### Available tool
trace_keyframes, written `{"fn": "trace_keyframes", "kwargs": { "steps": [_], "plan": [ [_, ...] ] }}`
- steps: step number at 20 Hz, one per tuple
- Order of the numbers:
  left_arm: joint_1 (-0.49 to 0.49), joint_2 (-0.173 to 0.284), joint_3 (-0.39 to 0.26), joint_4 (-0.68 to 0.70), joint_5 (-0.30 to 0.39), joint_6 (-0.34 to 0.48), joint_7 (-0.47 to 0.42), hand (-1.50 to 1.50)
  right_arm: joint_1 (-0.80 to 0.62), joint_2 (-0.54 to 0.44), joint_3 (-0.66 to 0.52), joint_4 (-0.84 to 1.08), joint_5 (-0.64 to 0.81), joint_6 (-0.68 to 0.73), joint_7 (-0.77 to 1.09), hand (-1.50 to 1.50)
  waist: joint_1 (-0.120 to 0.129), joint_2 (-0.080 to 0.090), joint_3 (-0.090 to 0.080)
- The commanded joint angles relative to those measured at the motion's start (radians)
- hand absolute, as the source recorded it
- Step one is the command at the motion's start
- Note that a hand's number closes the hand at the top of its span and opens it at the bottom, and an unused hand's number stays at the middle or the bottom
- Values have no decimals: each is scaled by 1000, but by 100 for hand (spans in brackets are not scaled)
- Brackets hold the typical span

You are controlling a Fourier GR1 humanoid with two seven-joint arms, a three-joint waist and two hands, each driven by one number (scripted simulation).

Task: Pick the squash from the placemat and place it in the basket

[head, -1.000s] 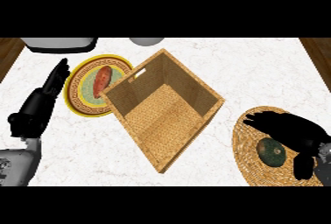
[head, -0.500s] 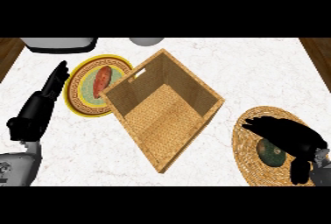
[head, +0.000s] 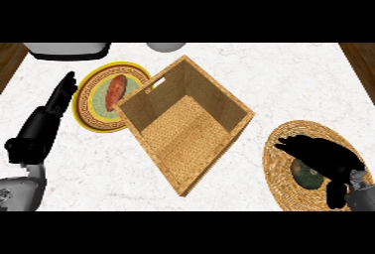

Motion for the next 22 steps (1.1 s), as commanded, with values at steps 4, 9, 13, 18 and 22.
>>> {"fn": "trace_keyframes", "kwargs": {
  "steps": [4, 9, 13, 18, 22],
  "plan": [
    [1, -46, -7, 20, -60, 11, -19, 0, 22, 50, -1, 128, 94, -104, -55, -150, 0, 1, 0],
    [-62, -46, 45, 110, -37, -23, -60, 0, -23, 105, -45, 166, 98, -55, -58, 150, -1, 1, 0],
    [-30, -32, 46, -6, -30, -54, 25, 0, -84, 140, -37, 214, 127, -70, -82, 150, 5, 0, 0],
    [-46, -47, 40, 21, -61, -40, 13, 0, -20, 110, -17, 195, 169, -161, -151, 150, 0, 0, 0],
    [-30, -28, 78, 5, -32, -44, 17, 0, 85, 198, -159, 135, 153, -191, 129, 150, -38, -8, -1]
  ]
}}
